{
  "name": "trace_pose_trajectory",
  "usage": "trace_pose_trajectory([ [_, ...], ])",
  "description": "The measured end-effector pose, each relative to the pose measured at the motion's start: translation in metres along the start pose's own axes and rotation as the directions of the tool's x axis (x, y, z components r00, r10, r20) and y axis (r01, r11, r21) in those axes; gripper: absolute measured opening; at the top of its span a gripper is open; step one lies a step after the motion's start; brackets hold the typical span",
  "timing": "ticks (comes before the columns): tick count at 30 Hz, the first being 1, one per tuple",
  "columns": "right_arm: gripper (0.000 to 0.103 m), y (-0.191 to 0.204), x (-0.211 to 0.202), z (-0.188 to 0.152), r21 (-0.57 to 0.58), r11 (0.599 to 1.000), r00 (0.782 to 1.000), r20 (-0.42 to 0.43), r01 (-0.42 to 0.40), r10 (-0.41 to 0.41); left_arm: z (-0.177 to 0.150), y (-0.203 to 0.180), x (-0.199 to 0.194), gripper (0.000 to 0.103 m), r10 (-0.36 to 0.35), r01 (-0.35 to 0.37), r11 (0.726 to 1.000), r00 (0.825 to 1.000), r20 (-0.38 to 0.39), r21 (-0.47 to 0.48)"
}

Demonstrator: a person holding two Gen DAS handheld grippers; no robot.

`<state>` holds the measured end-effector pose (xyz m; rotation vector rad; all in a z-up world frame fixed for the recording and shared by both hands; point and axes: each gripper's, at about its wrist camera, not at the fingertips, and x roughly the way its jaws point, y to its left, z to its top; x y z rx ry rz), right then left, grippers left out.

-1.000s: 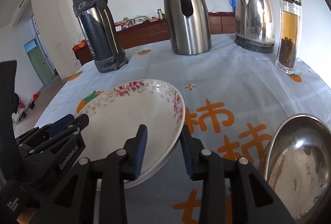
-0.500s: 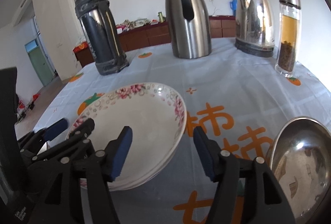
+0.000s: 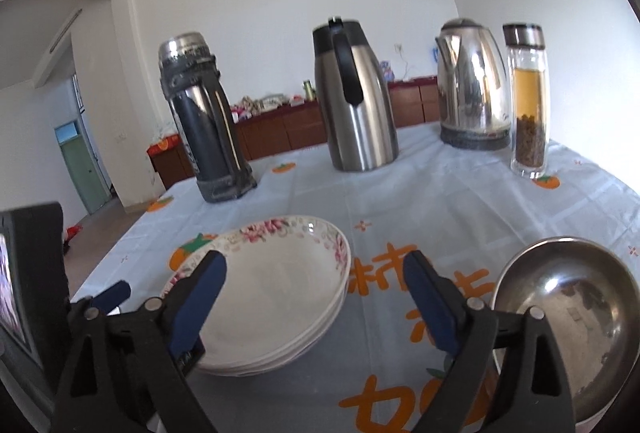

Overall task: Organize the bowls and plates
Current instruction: 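Move both grippers away from the plate stack toward the pink plastic bowl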

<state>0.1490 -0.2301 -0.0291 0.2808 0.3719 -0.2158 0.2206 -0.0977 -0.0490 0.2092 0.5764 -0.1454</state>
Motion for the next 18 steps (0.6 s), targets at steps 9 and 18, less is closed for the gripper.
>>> trace_pose_trajectory([
  [9, 0.094, 0.005, -0.025, -0.004, -0.017, 1.0, 0.998, 0.064, 0.024, -0.023, -0.015, 0.01, -0.03, 0.069, 0.037, -0.036, 0.999, 0.998, 0.055, -0.03],
  [18, 0.096, -0.003, -0.051, -0.017, 0.032, 0.999, 0.999, 0.049, 0.02, -0.021, -0.035, 0.018, -0.059, 0.069, 0.028, -0.022, 0.995, 0.998, 0.054, -0.096],
])
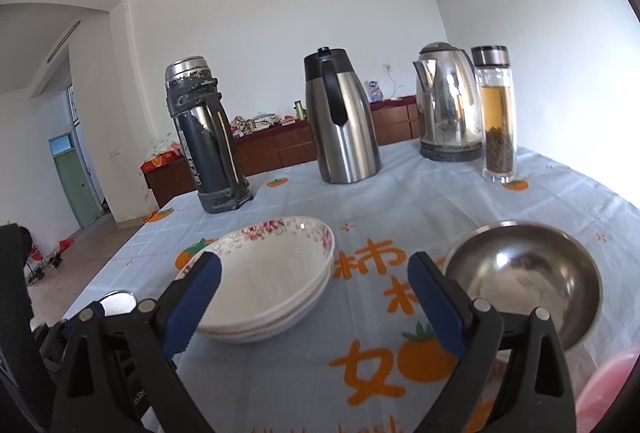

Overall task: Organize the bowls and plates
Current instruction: 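Move both grippers away from the plate stack toward the pink plastic bowl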

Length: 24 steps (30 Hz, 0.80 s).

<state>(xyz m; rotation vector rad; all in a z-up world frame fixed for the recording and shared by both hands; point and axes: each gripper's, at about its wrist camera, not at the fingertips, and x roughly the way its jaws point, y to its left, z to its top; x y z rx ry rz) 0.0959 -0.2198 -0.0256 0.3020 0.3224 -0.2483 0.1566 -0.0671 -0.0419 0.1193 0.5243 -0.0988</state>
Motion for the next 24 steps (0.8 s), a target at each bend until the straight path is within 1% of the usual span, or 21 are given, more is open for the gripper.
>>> trace_pose_trajectory([
  [4, 0.096, 0.004, -0.013, -0.007, -0.022, 1.0, 1.0, 0.003, 0.005, -0.005, -0.007, -0.001, -0.014, 0.069, 0.01, -0.01, 1.0, 1.0, 0.013, 0.01],
  [7, 0.096, 0.011, -0.026, -0.011, -0.057, 0.998, 1.0, 0.024, 0.006, -0.005, -0.011, 0.0, -0.021, 0.069, 0.007, -0.007, 1.0, 1.0, 0.011, 0.007],
  [16, 0.096, 0.025, -0.054, -0.022, -0.144, 0.989, 0.997, 0.077, 0.027, -0.016, -0.017, 0.008, -0.032, 0.069, 0.001, 0.0, 1.0, 1.0, 0.025, -0.029],
  [20, 0.096, 0.028, -0.063, -0.025, -0.165, 0.985, 0.996, 0.088, 0.042, -0.027, -0.021, 0.011, -0.04, 0.069, -0.002, 0.004, 0.999, 0.999, 0.041, -0.042],
  [24, 0.096, 0.026, -0.075, -0.029, -0.164, 0.985, 0.994, 0.102, 0.048, -0.032, -0.025, 0.01, -0.05, 0.069, -0.007, 0.009, 0.999, 0.998, 0.062, -0.035],
])
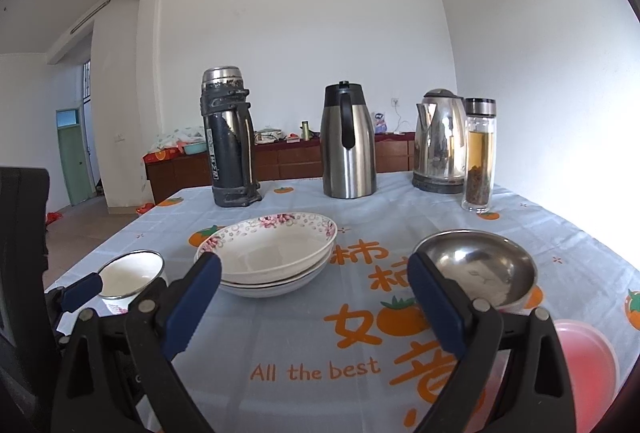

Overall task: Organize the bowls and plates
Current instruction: 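Move both grippers away from the plate stack toward the pink plastic bowl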

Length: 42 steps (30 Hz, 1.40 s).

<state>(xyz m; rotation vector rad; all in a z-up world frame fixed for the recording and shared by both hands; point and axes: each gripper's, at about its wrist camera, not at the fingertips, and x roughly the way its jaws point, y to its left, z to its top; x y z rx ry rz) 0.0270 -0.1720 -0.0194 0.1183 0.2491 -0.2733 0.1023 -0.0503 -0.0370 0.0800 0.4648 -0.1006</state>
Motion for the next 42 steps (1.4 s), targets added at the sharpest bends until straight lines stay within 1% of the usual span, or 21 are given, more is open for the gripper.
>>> trace_pose_trajectory([
  [9, 0.096, -0.007, -0.02, -0.005, 0.022, 1.0, 1.0, -0.001, -0.01, 0.01, -0.009, -0.003, -0.025, 0.07, -0.003, 0.003, 1.0, 0.999, 0.048, 0.016],
  [10, 0.096, -0.007, -0.022, -0.006, 0.023, 1.0, 1.0, -0.001, -0.011, 0.011, -0.009, -0.003, -0.028, 0.07, -0.002, 0.001, 1.0, 0.999, 0.052, 0.017],
  [12, 0.096, -0.007, -0.027, -0.007, 0.019, 1.0, 1.0, 0.006, -0.008, 0.008, -0.011, -0.003, -0.032, 0.076, 0.004, -0.005, 1.0, 0.998, 0.06, 0.017],
  [18, 0.096, -0.006, -0.041, -0.009, 0.01, 1.0, 1.0, 0.026, 0.0, 0.0, -0.015, -0.002, -0.043, 0.077, 0.005, -0.006, 1.0, 0.996, 0.084, 0.014],
  [21, 0.096, -0.007, -0.044, -0.009, 0.008, 1.0, 1.0, 0.03, 0.002, -0.003, -0.017, -0.001, -0.048, 0.078, -0.005, 0.005, 1.0, 0.996, 0.088, 0.009],
  [24, 0.096, -0.008, -0.049, -0.01, 0.006, 1.0, 0.999, 0.034, 0.004, -0.004, -0.02, 0.0, -0.053, 0.085, -0.023, 0.022, 1.0, 0.996, 0.088, 0.009],
  [29, 0.096, -0.008, -0.06, -0.011, -0.003, 1.0, 0.998, 0.056, 0.011, -0.011, -0.023, -0.005, -0.063, 0.09, -0.046, 0.042, 0.999, 0.993, 0.112, 0.035],
  [30, 0.097, -0.007, -0.062, -0.011, -0.005, 1.0, 0.998, 0.062, 0.014, -0.013, -0.024, -0.005, -0.065, 0.092, -0.048, 0.044, 0.998, 0.992, 0.116, 0.039],
  [32, 0.103, -0.008, -0.065, -0.012, -0.007, 1.0, 0.997, 0.076, 0.022, -0.021, -0.025, -0.007, -0.069, 0.093, -0.057, 0.052, 0.998, 0.991, 0.124, 0.046],
  [33, 0.103, -0.008, -0.067, -0.012, -0.008, 1.0, 0.996, 0.084, 0.029, -0.028, -0.025, -0.007, -0.069, 0.095, -0.06, 0.054, 0.997, 0.99, 0.126, 0.048],
  [42, 0.103, -0.011, -0.072, -0.012, 0.002, 1.0, 0.997, 0.068, 0.026, -0.026, -0.027, -0.008, -0.076, 0.095, -0.068, 0.061, 0.997, 0.989, 0.135, 0.054],
])
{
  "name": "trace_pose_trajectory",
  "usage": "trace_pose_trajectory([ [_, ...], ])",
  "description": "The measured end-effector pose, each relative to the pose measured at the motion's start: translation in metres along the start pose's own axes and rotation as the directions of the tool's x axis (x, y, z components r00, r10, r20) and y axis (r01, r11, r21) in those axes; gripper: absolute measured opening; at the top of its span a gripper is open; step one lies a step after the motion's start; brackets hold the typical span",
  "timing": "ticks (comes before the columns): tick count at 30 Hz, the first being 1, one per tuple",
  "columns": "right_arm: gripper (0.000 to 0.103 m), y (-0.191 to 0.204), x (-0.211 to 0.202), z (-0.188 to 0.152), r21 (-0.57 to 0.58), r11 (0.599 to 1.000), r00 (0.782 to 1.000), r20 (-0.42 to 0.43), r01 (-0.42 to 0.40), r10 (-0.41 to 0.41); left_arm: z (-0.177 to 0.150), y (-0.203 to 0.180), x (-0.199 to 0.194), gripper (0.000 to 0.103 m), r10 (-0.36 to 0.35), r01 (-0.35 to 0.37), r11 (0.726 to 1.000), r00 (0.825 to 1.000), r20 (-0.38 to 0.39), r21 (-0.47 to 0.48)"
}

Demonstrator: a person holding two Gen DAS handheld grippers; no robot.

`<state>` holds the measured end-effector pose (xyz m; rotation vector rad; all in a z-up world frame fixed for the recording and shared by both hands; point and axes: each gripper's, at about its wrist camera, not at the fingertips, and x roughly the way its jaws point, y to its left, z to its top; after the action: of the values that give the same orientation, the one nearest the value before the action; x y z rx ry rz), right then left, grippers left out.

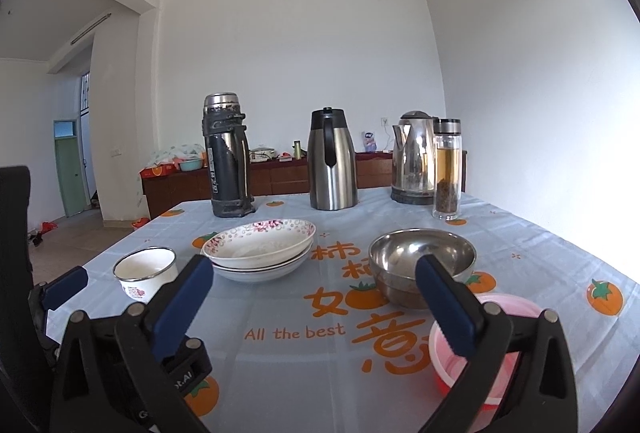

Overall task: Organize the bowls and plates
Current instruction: 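Move both grippers away from the plate stack toward the pink plastic bowl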

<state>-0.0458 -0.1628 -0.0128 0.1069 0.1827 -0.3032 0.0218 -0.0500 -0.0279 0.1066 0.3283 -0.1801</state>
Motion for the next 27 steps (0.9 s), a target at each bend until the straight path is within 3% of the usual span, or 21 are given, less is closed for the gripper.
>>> trace_pose_trajectory([
  [8, 0.103, -0.003, 0.0, -0.001, 0.016, 1.0, 0.998, -0.052, -0.02, 0.02, -0.002, -0.001, -0.005, 0.095, 0.013, -0.013, 1.0, 1.0, -0.005, 0.002],
  [17, 0.103, -0.019, 0.004, -0.003, 0.043, 0.999, 0.988, -0.151, 0.033, -0.026, -0.003, 0.001, -0.008, 0.095, 0.009, -0.009, 1.0, 1.0, -0.021, -0.012],
  [27, 0.103, -0.029, -0.01, 0.001, 0.01, 0.997, 0.988, -0.135, 0.074, -0.072, -0.004, -0.002, -0.008, 0.095, -0.008, 0.008, 1.0, 0.999, -0.047, -0.011],
])
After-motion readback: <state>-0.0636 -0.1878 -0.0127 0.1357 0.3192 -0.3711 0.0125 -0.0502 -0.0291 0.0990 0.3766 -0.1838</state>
